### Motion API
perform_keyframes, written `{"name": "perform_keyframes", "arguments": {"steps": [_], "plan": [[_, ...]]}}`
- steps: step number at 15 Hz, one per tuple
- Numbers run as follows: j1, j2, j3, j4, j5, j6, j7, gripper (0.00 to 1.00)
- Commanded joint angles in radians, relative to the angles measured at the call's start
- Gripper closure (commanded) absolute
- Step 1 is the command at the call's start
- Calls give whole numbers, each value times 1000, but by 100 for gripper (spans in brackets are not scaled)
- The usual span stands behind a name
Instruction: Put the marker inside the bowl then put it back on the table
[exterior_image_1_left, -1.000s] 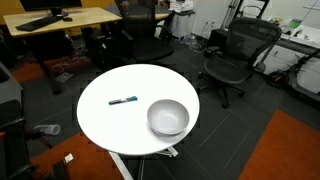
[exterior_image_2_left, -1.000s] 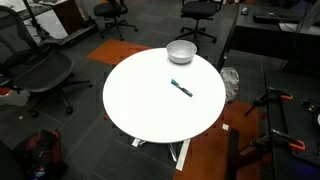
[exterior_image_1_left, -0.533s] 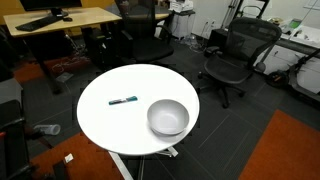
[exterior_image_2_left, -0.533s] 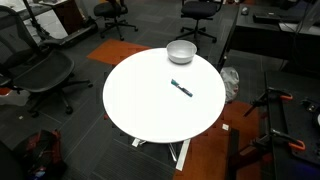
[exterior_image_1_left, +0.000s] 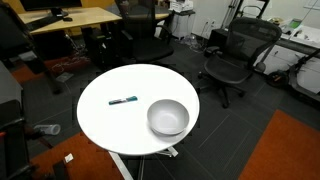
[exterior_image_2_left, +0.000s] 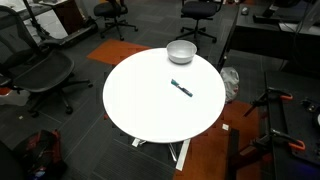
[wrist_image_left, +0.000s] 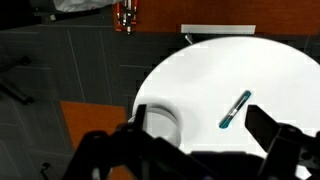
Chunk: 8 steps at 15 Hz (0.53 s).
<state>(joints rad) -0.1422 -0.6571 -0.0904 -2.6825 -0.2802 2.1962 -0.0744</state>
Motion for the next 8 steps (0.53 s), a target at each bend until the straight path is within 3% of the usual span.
{"name": "perform_keyframes", "arguments": {"steps": [1,8], "plan": [[20,113,14,58,33,52,35,0],[40,284,40,123,97,136,107,0]]}}
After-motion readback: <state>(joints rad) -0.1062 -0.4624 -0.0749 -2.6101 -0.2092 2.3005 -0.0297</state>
